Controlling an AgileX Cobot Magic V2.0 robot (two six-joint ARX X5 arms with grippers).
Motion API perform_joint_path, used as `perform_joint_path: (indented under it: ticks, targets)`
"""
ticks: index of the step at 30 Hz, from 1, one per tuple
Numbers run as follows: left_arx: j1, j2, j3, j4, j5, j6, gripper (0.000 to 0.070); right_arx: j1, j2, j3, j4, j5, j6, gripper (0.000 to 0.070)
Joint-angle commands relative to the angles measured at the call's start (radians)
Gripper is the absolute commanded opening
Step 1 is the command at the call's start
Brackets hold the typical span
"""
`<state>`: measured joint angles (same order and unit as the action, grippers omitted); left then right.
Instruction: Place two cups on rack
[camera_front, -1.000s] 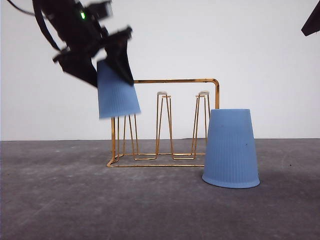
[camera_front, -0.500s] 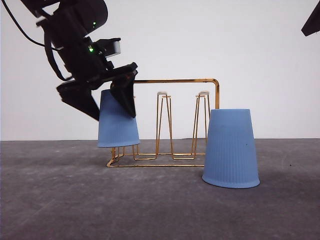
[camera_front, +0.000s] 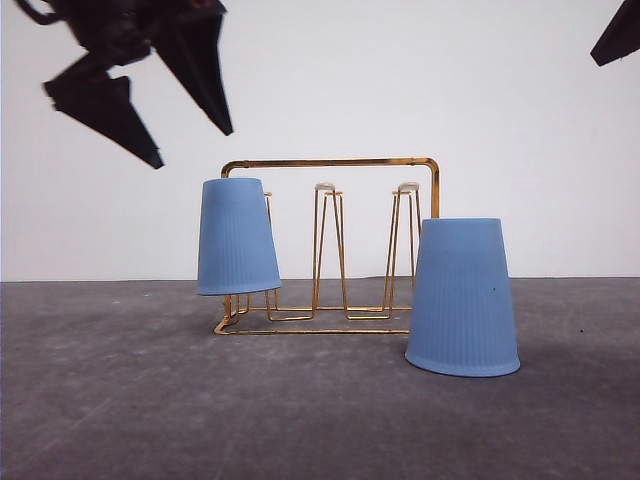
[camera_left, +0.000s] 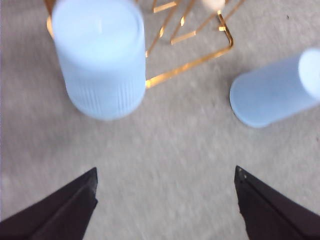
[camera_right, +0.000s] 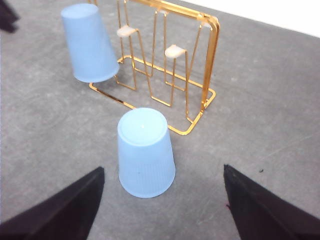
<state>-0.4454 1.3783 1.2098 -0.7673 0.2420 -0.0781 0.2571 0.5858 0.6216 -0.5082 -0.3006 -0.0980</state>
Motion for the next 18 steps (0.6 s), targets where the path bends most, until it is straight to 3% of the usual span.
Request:
perform_joint_path:
  ticks: [1,6,9,12,18]
  targets:
    - [0.000,-0.056,-0.090,0.045,0.002,-0.052,0.0501,0.010,0.029,0.008,0.016,-0.016,0.013,0.0482]
    - [0.001,-0.274,-0.362,0.178,-0.001,-0.162,0.0501,0.028,0.123,0.008,0.080,-0.044,0.041,0.0483]
    - [0.001,-0.399,-0.473,0.188,-0.039,-0.205,0.0501,0.047,0.208,0.007,0.151,-0.043,0.057,0.0483]
    - [0.001,-0.495,-0.529,0.178,-0.075,-0.213,0.0501,0.061,0.300,0.007,0.222,-0.046,0.075,0.0492]
    - [0.001,-0.589,-0.543,0.162,-0.086,-0.223,0.0502,0.081,0.497,0.007,0.384,-0.089,0.112,0.0578]
